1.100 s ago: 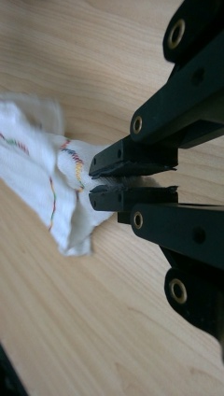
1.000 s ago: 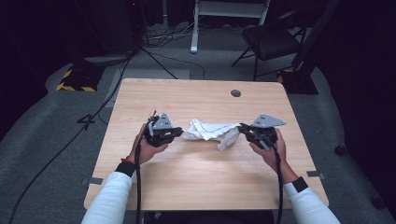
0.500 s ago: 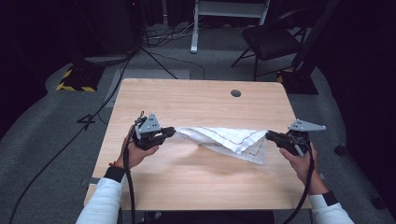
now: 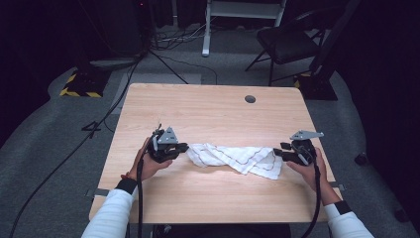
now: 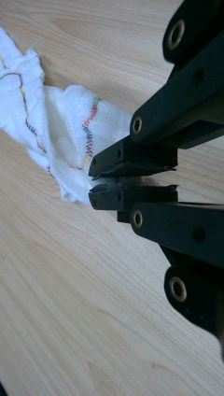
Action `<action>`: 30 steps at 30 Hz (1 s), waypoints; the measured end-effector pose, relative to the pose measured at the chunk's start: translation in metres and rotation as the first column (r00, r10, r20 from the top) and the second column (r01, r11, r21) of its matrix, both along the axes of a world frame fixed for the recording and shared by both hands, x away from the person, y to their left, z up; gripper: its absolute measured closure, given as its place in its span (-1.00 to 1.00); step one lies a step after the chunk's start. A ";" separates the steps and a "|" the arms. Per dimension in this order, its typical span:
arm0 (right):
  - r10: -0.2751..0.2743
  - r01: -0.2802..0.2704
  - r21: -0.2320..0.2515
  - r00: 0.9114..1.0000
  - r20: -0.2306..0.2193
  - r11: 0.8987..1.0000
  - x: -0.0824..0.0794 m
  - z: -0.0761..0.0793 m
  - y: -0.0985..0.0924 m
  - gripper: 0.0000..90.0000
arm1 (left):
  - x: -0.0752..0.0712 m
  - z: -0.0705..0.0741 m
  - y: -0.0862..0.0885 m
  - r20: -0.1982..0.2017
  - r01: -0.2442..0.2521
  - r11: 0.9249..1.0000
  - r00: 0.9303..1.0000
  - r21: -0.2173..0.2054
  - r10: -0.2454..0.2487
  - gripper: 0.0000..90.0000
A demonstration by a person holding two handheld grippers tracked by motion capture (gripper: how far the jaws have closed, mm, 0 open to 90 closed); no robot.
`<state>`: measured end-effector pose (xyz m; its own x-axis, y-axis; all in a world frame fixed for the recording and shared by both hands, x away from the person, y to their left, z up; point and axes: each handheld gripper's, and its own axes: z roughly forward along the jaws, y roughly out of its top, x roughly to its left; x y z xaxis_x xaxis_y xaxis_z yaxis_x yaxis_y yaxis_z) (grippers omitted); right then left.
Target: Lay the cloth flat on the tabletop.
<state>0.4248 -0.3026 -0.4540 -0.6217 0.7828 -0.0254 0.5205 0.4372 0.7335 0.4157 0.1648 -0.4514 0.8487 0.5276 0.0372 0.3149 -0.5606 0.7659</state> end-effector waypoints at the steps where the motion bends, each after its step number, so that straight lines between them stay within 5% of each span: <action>1: 0.035 -0.035 -0.009 0.999 0.015 0.999 -0.004 0.002 0.004 0.19 | -0.001 -0.001 -0.001 -0.004 0.001 1.000 1.000 0.003 -0.001 0.84; 5: 0.158 -0.157 -0.013 0.985 0.069 0.987 -0.020 0.007 0.023 0.18 | -0.003 -0.004 -0.005 -0.014 0.015 1.000 1.000 0.004 -0.015 0.84; 10: 0.314 -0.311 -0.039 0.945 0.088 0.950 -0.037 0.005 0.055 0.19 | -0.004 -0.008 -0.008 -0.026 0.028 1.000 0.999 0.014 -0.028 0.84; 16: 0.436 -0.432 -0.078 0.899 0.036 0.898 -0.043 -0.014 0.089 0.21 | -0.004 -0.014 -0.014 -0.042 0.045 0.998 0.998 0.032 -0.043 0.84; 19: 0.444 -0.439 -0.122 0.896 0.010 0.890 -0.040 -0.025 0.098 0.22 | -0.003 -0.015 -0.015 -0.048 0.049 0.998 0.998 0.032 -0.047 0.83; 22: 0.413 -0.409 -0.141 0.911 -0.001 0.901 -0.036 -0.034 0.101 0.31 | -0.004 -0.016 -0.014 -0.050 0.048 0.998 0.998 0.034 -0.046 0.83; 30: 0.395 -0.382 -0.187 0.918 0.034 0.905 -0.035 -0.031 0.099 0.88 | -0.004 -0.011 -0.009 -0.029 0.028 0.999 0.999 0.031 -0.027 0.84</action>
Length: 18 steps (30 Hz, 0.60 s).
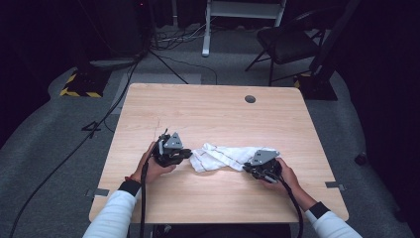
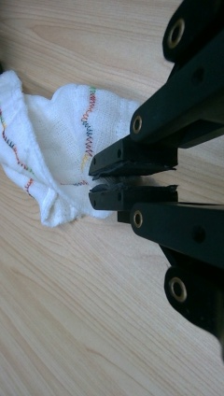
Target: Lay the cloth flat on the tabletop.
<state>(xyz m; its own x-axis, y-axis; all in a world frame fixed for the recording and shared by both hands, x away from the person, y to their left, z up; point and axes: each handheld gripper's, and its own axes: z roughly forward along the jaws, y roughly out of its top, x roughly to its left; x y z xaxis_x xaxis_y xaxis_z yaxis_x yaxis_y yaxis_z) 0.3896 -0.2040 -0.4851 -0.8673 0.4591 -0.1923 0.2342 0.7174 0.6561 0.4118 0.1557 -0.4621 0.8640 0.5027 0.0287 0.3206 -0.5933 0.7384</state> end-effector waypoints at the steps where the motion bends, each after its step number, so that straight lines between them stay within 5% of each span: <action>1: -0.001 0.001 0.005 1.000 0.002 1.000 -0.001 0.003 -0.001 0.89 | 0.000 0.002 0.001 0.006 -0.001 1.000 1.000 -0.007 0.001 0.84; 10: 0.015 -0.017 0.089 1.000 0.018 0.996 -0.014 0.043 -0.017 0.90 | -0.013 0.035 0.012 0.097 0.007 0.997 0.995 -0.074 0.000 0.84; 12: 0.005 -0.008 0.143 1.000 0.019 0.990 -0.016 0.053 -0.022 0.91 | -0.016 0.041 0.012 0.114 0.013 0.996 0.993 -0.090 -0.002 0.84; 18: 0.010 -0.015 0.118 0.999 0.043 0.993 -0.020 0.057 -0.023 0.93 | -0.022 0.049 0.011 0.144 0.025 0.997 0.989 -0.071 -0.015 0.84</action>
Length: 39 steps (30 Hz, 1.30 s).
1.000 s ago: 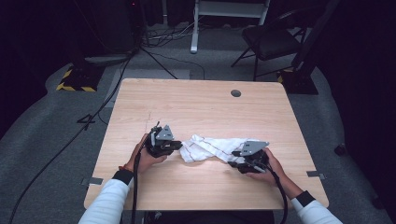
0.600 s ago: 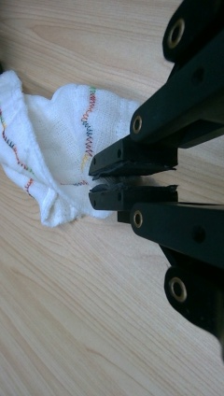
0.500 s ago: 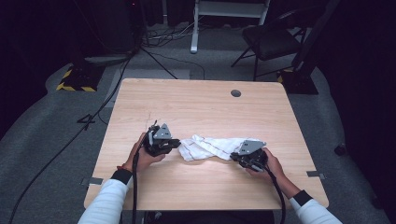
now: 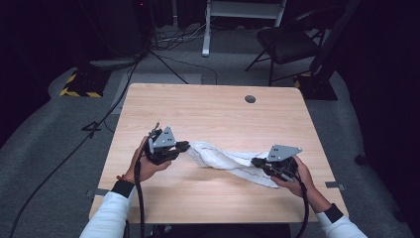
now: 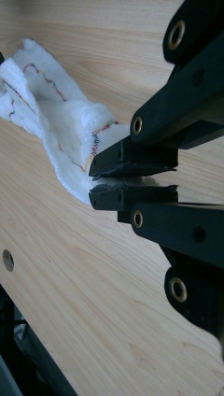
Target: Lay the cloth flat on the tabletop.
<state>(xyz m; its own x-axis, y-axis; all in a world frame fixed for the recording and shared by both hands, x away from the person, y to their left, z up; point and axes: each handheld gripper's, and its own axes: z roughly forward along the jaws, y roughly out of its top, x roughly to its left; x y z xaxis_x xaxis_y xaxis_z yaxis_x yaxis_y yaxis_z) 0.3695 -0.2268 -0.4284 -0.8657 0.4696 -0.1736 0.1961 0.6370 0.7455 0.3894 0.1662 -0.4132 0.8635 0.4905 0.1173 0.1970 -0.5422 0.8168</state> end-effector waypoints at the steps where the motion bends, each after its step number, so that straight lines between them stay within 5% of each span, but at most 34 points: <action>1: -0.001 0.001 0.011 1.000 0.004 1.000 -0.001 0.003 -0.001 0.93 | -0.001 0.001 0.000 0.005 -0.001 1.000 1.000 -0.002 0.001 0.84; 6: -0.011 0.010 0.049 1.000 0.025 0.999 -0.004 0.015 -0.007 0.93 | -0.007 0.015 0.002 0.035 0.005 1.000 0.999 -0.029 -0.004 0.84; 17: -0.047 0.027 0.165 0.992 0.118 0.986 -0.037 0.072 -0.028 0.93 | -0.039 0.056 0.015 0.124 0.047 0.996 0.992 -0.071 -0.038 0.84; 27: -0.048 0.005 0.201 0.977 0.209 0.980 -0.066 0.113 -0.030 0.93 | -0.066 0.092 0.009 0.215 0.085 0.996 0.973 -0.028 -0.077 0.84; 30: -0.061 0.017 0.203 0.976 0.211 0.979 -0.067 0.115 -0.030 0.93 | -0.060 0.091 0.005 0.217 0.085 0.996 0.973 -0.018 -0.079 0.84; 34: -0.088 0.048 0.206 0.978 0.191 0.977 -0.056 0.108 -0.031 0.93 | -0.040 0.078 0.001 0.178 0.061 0.998 0.982 -0.014 -0.057 0.84; 39: -0.146 0.119 0.196 0.981 0.131 0.973 -0.013 0.082 -0.029 0.93 | 0.004 0.046 -0.009 0.083 0.016 1.000 0.996 -0.003 -0.016 0.84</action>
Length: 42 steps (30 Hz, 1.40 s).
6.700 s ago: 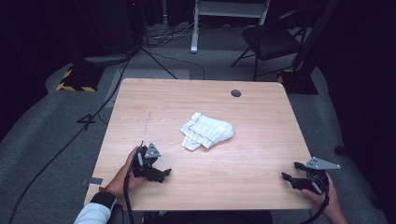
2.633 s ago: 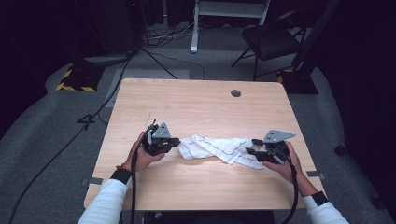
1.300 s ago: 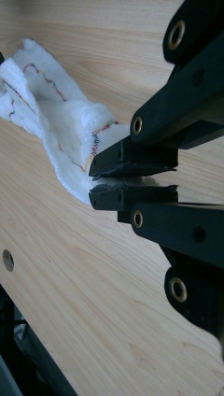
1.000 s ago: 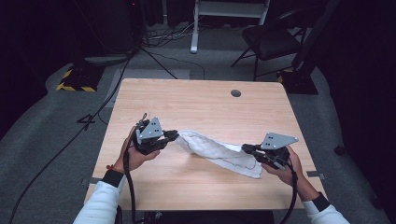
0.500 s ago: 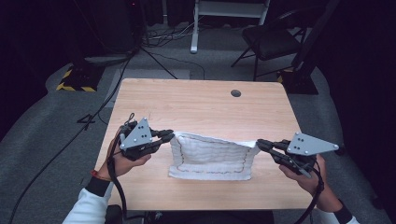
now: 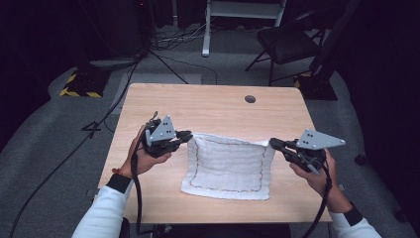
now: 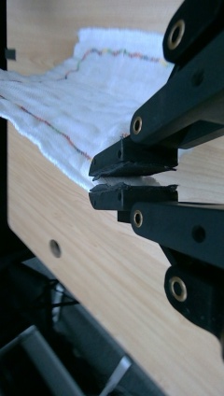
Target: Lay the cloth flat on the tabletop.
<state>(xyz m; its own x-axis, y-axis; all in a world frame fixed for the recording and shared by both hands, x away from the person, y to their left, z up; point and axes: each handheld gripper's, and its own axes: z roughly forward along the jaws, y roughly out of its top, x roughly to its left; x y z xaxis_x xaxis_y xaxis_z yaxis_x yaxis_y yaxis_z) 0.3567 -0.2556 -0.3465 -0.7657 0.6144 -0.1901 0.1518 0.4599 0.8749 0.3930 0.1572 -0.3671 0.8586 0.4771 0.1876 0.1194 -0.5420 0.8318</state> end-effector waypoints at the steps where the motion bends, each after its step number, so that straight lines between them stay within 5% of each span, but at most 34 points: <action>1: -0.010 0.010 -0.010 1.000 -0.001 1.000 0.006 -0.003 0.001 0.93 | 0.007 -0.005 -0.002 -0.005 -0.008 1.000 1.000 0.015 0.008 0.84; 9: -0.074 0.068 -0.063 0.993 -0.094 0.996 0.067 -0.036 0.008 0.93 | 0.052 -0.035 -0.016 -0.054 -0.082 0.994 0.995 0.067 0.086 0.84; 10: -0.106 0.096 -0.093 0.988 -0.109 0.991 0.084 -0.046 0.010 0.93 | 0.062 -0.041 -0.018 -0.068 -0.098 0.992 0.992 0.074 0.103 0.84; 14: -0.151 0.134 -0.118 0.977 -0.150 0.984 0.110 -0.062 0.012 0.93 | 0.084 -0.057 -0.023 -0.103 -0.136 0.986 0.984 0.098 0.146 0.84; 19: -0.198 0.174 -0.132 0.960 -0.200 0.976 0.134 -0.078 0.014 0.93 | 0.104 -0.072 -0.032 -0.119 -0.161 0.976 0.977 0.147 0.179 0.83; 22: -0.230 0.200 -0.162 0.954 -0.192 0.966 0.147 -0.085 0.016 0.93 | 0.113 -0.077 -0.037 -0.117 -0.173 0.971 0.974 0.167 0.193 0.83; 35: -0.326 0.289 -0.211 0.930 -0.171 0.934 0.171 -0.099 0.019 0.80 | 0.135 -0.100 -0.049 -0.154 -0.227 0.958 0.955 0.176 0.254 0.74; 40: -0.328 0.293 -0.193 0.926 -0.185 0.936 0.167 -0.100 0.010 0.68 | 0.136 -0.099 -0.036 -0.173 -0.282 0.950 0.937 0.138 0.303 0.42; 42: -0.317 0.286 -0.177 0.931 -0.184 0.942 0.163 -0.099 0.008 0.63 | 0.135 -0.099 -0.032 -0.189 -0.311 0.941 0.924 0.137 0.333 0.16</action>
<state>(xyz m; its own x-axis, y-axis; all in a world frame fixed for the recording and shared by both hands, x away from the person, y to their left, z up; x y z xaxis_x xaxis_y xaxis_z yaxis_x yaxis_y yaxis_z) 0.5198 -0.2480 -0.4456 -0.5807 0.7999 -0.1515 0.4733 0.4832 0.7366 0.5284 0.1254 -0.4663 0.6870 0.7216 0.0855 0.4644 -0.5265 0.7121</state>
